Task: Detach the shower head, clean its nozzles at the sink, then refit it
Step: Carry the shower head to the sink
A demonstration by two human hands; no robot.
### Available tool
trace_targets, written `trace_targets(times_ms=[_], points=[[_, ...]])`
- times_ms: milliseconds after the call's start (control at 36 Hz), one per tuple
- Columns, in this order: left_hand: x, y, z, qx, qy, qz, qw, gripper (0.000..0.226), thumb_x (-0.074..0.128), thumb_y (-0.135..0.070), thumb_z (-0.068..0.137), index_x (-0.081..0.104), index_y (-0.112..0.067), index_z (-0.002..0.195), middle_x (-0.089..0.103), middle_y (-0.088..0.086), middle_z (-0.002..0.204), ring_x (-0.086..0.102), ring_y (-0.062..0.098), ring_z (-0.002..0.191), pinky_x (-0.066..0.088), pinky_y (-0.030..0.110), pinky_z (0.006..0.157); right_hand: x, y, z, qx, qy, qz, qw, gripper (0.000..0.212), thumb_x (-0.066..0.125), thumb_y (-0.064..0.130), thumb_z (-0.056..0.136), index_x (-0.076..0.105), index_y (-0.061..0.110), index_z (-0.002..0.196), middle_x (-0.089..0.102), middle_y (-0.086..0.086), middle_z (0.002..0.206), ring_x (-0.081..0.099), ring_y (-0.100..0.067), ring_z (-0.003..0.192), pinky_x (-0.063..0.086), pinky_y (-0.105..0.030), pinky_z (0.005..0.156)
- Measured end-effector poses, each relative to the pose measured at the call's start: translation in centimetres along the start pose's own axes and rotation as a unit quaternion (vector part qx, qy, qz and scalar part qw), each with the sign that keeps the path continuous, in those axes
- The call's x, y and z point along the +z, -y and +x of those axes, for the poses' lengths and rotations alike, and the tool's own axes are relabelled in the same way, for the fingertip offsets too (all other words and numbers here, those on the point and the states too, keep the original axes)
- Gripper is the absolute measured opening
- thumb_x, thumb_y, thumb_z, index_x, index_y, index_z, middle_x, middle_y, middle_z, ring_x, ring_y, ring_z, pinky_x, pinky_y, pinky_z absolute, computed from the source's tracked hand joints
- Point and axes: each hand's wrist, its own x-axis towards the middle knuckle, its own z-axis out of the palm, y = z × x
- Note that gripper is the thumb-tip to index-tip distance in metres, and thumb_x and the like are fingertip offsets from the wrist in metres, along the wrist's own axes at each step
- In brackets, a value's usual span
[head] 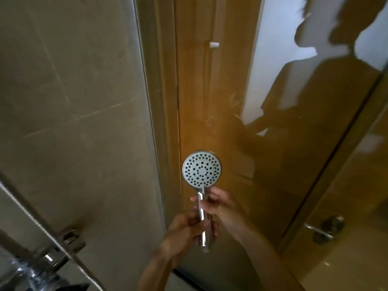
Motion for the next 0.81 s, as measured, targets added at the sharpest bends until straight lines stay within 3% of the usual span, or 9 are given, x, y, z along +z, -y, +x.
trace_targets(times_ms=[111,222,306,417,472,556,611,750,806], points=[[3.5,1.6,1.8,-0.051,0.04,-0.011,0.998,0.028,0.059,0.002,0.087,0.059,0.019,0.11,0.067,0.028,0.092,0.068,0.034,0.079,0.059,0.036,0.069,-3.9,-0.9,-2.2,0.016,-0.067,0.026,0.997,0.023,0.066,0.007,0.092,0.067,0.017,0.112,0.077,0.0,0.109,0.073,-0.014,0.08,0.051,-0.022,0.047],[7.1,3.1,3.2,-0.08,0.072,0.031,0.994,0.017,0.07,-0.006,0.08,0.069,0.004,0.094,0.069,0.026,0.09,0.067,0.036,0.08,0.057,0.045,0.076,-7.5,-2.4,-4.7,0.023,-0.132,0.039,0.99,0.017,0.068,0.009,0.091,0.071,0.021,0.103,0.075,-0.013,0.104,0.067,-0.028,0.079,0.051,-0.037,0.057],[9.5,4.1,4.0,-0.084,0.109,0.073,0.988,0.016,0.072,-0.012,0.081,0.073,0.0,0.092,0.071,0.025,0.092,0.064,0.04,0.09,0.05,0.052,0.087,-9.9,-3.2,-6.4,0.011,-0.18,0.048,0.982,0.02,0.07,0.01,0.088,0.074,0.028,0.098,0.076,-0.009,0.104,0.071,-0.027,0.087,0.056,-0.048,0.075],[12.0,5.3,5.2,-0.095,0.148,0.129,0.976,0.022,0.061,-0.002,0.091,0.066,0.012,0.107,0.07,0.026,0.099,0.065,0.038,0.093,0.054,0.035,0.074,-11.8,-3.6,-9.0,0.011,-0.232,0.065,0.97,0.024,0.067,0.008,0.091,0.075,0.029,0.1,0.076,-0.009,0.108,0.07,-0.037,0.102,0.053,-0.06,0.089],[13.0,6.0,5.8,-0.1,0.175,0.144,0.969,0.022,0.056,0.002,0.093,0.062,0.017,0.109,0.069,0.026,0.097,0.066,0.036,0.09,0.054,0.028,0.066,-12.5,-3.7,-10.1,0.007,-0.263,0.059,0.963,0.023,0.066,0.005,0.091,0.075,0.024,0.102,0.076,-0.011,0.107,0.068,-0.039,0.104,0.054,-0.058,0.09],[14.5,6.4,6.4,-0.115,0.231,0.142,0.956,0.016,0.053,0.006,0.094,0.064,0.012,0.104,0.073,0.018,0.087,0.071,0.027,0.076,0.054,0.025,0.062,-13.4,-3.7,-11.6,-0.007,-0.308,0.05,0.95,0.025,0.064,-0.001,0.091,0.069,0.011,0.112,0.076,-0.01,0.105,0.072,-0.027,0.094,0.061,-0.032,0.077],[15.3,6.7,6.7,-0.129,0.264,0.127,0.947,0.015,0.052,0.008,0.094,0.063,0.013,0.103,0.073,0.015,0.082,0.072,0.022,0.068,0.055,0.024,0.059,-13.6,-3.8,-12.5,-0.015,-0.338,0.068,0.939,0.025,0.061,-0.004,0.092,0.067,0.005,0.115,0.075,-0.012,0.103,0.071,-0.019,0.086,0.055,-0.021,0.066],[16.6,7.4,7.6,-0.169,0.341,0.13,0.916,0.015,0.051,0.007,0.095,0.06,0.015,0.105,0.076,0.009,0.075,0.074,0.018,0.064,0.057,0.023,0.058,-12.9,-4.1,-14.3,-0.018,-0.412,0.081,0.908,0.022,0.058,-0.004,0.093,0.068,0.005,0.11,0.073,-0.016,0.097,0.065,-0.017,0.073,0.044,-0.025,0.049],[16.9,7.8,7.7,-0.204,0.361,0.112,0.903,0.012,0.051,0.006,0.096,0.06,0.011,0.103,0.076,0.01,0.077,0.074,0.022,0.068,0.058,0.026,0.061,-12.7,-4.3,-15.0,-0.018,-0.434,0.077,0.897,0.022,0.059,-0.001,0.093,0.069,0.01,0.11,0.071,-0.021,0.102,0.064,-0.019,0.074,0.045,-0.026,0.049]])
